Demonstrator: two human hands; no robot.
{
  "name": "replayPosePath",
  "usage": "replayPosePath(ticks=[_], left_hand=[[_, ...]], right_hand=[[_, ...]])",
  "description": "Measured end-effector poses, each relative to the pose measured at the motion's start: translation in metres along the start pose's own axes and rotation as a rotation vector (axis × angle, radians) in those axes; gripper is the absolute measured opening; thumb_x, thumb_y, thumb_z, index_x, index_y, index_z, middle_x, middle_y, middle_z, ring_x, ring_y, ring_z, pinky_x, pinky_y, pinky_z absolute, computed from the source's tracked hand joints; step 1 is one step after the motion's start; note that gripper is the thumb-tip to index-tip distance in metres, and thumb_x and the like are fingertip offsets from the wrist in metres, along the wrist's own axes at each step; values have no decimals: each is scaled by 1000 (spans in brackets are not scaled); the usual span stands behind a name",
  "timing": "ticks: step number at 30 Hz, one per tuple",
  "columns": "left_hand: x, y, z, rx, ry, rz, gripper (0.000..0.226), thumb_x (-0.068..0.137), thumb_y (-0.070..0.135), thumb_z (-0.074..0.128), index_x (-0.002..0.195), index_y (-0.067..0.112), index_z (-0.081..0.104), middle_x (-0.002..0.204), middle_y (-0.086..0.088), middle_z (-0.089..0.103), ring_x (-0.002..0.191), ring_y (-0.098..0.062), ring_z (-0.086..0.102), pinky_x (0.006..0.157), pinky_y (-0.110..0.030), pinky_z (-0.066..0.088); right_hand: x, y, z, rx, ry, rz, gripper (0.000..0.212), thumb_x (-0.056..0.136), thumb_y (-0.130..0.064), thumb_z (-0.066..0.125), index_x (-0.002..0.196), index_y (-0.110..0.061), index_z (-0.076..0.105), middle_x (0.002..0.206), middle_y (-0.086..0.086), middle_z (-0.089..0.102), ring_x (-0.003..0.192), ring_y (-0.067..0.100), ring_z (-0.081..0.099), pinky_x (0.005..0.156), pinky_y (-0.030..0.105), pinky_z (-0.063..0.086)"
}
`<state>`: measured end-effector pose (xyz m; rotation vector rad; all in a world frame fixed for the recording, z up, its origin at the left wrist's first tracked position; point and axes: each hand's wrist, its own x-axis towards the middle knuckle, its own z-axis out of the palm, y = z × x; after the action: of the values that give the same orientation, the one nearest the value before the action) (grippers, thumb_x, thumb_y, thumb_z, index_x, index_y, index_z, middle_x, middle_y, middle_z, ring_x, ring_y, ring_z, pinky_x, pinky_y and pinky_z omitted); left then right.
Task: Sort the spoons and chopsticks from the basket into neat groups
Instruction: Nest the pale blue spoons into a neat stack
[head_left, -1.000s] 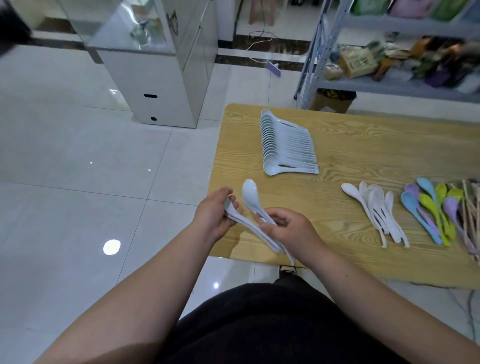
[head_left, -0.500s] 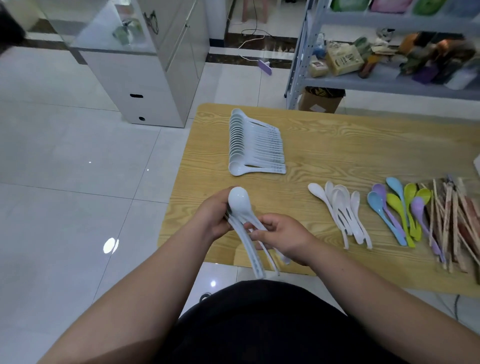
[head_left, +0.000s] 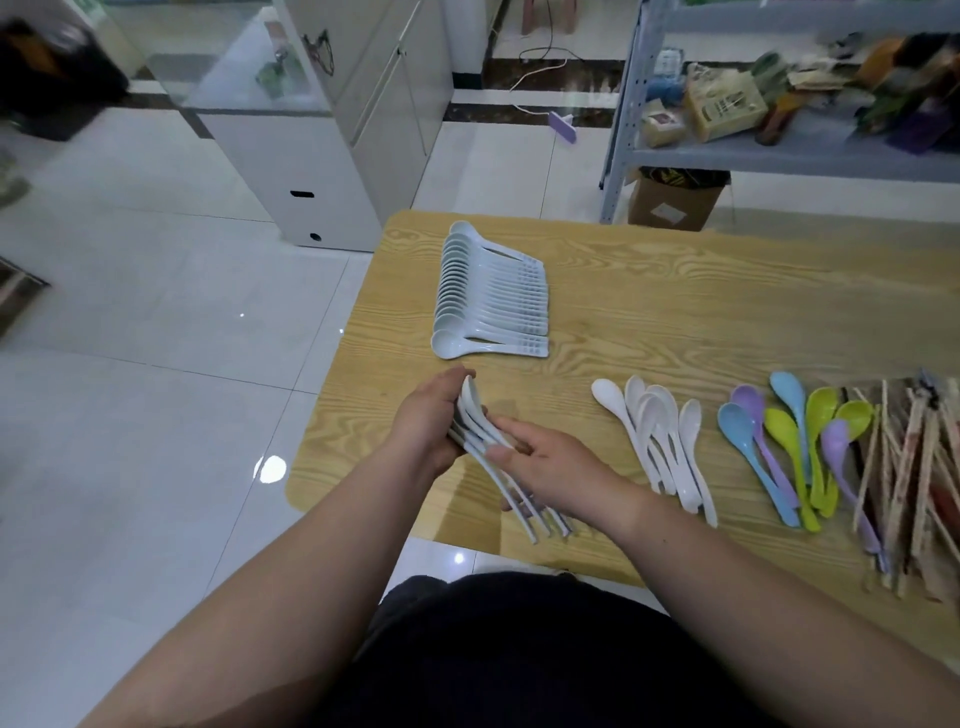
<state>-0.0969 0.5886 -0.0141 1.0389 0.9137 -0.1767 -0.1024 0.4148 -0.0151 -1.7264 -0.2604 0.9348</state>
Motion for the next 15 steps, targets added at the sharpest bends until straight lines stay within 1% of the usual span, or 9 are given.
replayPosePath(ticks=[1, 2, 4, 6, 7, 9, 10, 12, 15], left_hand=[[0, -1, 2, 4, 17, 5, 30, 97, 38, 64, 108, 11, 72, 97, -15, 71, 74, -25, 71, 68, -36, 58], [-1, -2, 2, 3, 26, 6, 31, 96, 40, 66, 104, 11, 71, 90, -12, 72, 71, -23, 71, 68, -35, 58], [0, -5, 0, 41, 20, 16, 29, 89, 38, 74, 97, 11, 68, 83, -9, 71, 71, -22, 72, 68, -35, 59], [0, -8, -4, 125, -17, 44, 26, 84, 32, 81, 95, 15, 65, 86, -7, 69, 80, -24, 71, 70, -37, 59], [-1, -9, -6, 148, -38, 57, 26, 82, 30, 82, 98, 16, 67, 87, -6, 69, 82, -23, 70, 70, -37, 59], [0, -10, -9, 172, -52, 77, 30, 81, 23, 82, 108, 18, 71, 87, -3, 70, 81, -21, 69, 73, -38, 60], [1, -10, -10, 175, -50, 86, 27, 82, 20, 80, 109, 16, 72, 87, -4, 71, 80, -21, 70, 75, -39, 60], [4, -7, -11, 146, -43, 97, 18, 85, 12, 73, 102, 10, 70, 90, -7, 70, 77, -23, 71, 73, -40, 61], [12, 1, -14, 37, -21, 81, 16, 77, 12, 70, 92, 9, 63, 83, -7, 67, 71, -24, 70, 66, -37, 60]], right_hand=[[0, 1, -1, -40, -23, -11, 52, 94, -45, 63, 141, -57, 44, 121, -20, 65, 80, 14, 76, 71, 27, 61], [1, 3, -1, -79, -32, -23, 56, 94, -40, 65, 143, -56, 42, 118, -19, 65, 72, 12, 75, 66, 22, 59], [3, 9, 1, -108, -19, -15, 58, 95, -32, 67, 146, -48, 43, 118, -15, 65, 67, 12, 75, 62, 19, 57], [6, 12, 3, -160, -19, 11, 47, 96, -32, 66, 140, -36, 50, 114, -12, 64, 65, 11, 74, 65, 25, 57], [8, 13, 4, -187, -36, 15, 36, 96, -33, 65, 131, -32, 55, 108, -12, 65, 65, 11, 74, 66, 28, 57], [13, 15, 6, -203, -77, 8, 18, 96, -34, 63, 113, -29, 58, 100, -9, 67, 66, 11, 74, 64, 30, 57], [15, 17, 7, -187, -94, 11, 15, 96, -34, 64, 109, -29, 58, 98, -6, 69, 67, 12, 75, 63, 30, 58], [21, 19, 7, -68, -157, 57, 16, 95, -35, 64, 109, -28, 60, 97, -3, 74, 73, 16, 76, 69, 33, 61], [31, 21, 1, 273, -296, 261, 23, 98, -33, 62, 118, -21, 63, 93, 2, 77, 86, 25, 75, 84, 48, 61]])
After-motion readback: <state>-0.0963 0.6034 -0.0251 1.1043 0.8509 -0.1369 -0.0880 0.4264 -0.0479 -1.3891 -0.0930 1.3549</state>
